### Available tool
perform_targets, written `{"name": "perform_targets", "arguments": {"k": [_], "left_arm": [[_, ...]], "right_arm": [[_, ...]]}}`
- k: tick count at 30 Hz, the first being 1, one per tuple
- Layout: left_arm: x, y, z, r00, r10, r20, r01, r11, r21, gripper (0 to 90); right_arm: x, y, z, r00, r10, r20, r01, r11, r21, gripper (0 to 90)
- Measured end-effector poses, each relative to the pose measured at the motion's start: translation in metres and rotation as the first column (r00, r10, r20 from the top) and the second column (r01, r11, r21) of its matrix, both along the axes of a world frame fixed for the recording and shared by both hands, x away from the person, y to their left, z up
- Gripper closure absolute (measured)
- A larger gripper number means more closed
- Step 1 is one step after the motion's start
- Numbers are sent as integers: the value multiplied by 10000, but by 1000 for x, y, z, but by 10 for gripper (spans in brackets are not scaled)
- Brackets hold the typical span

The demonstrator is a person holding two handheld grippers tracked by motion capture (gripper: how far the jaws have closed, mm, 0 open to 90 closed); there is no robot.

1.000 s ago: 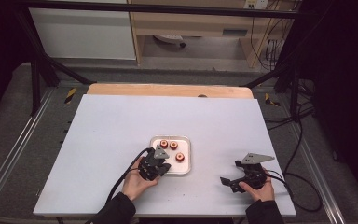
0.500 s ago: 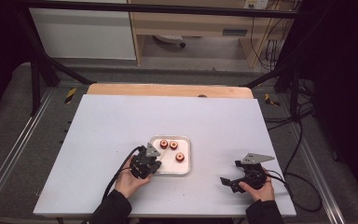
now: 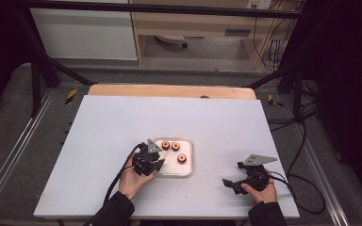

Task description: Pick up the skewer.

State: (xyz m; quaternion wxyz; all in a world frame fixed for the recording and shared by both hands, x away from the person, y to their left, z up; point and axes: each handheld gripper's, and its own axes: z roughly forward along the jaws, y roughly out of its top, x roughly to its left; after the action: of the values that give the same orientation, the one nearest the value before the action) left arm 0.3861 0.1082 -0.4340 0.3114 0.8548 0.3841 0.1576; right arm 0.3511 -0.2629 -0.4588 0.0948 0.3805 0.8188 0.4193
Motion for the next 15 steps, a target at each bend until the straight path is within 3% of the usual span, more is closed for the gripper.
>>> {"name": "perform_targets", "arguments": {"k": [15], "left_arm": [[1, -6, -8, 9986, 476, 224, -475, 9989, -47, 867]], "right_arm": [[0, 0, 0, 10000, 21, 19, -21, 10000, -8, 14]]}}
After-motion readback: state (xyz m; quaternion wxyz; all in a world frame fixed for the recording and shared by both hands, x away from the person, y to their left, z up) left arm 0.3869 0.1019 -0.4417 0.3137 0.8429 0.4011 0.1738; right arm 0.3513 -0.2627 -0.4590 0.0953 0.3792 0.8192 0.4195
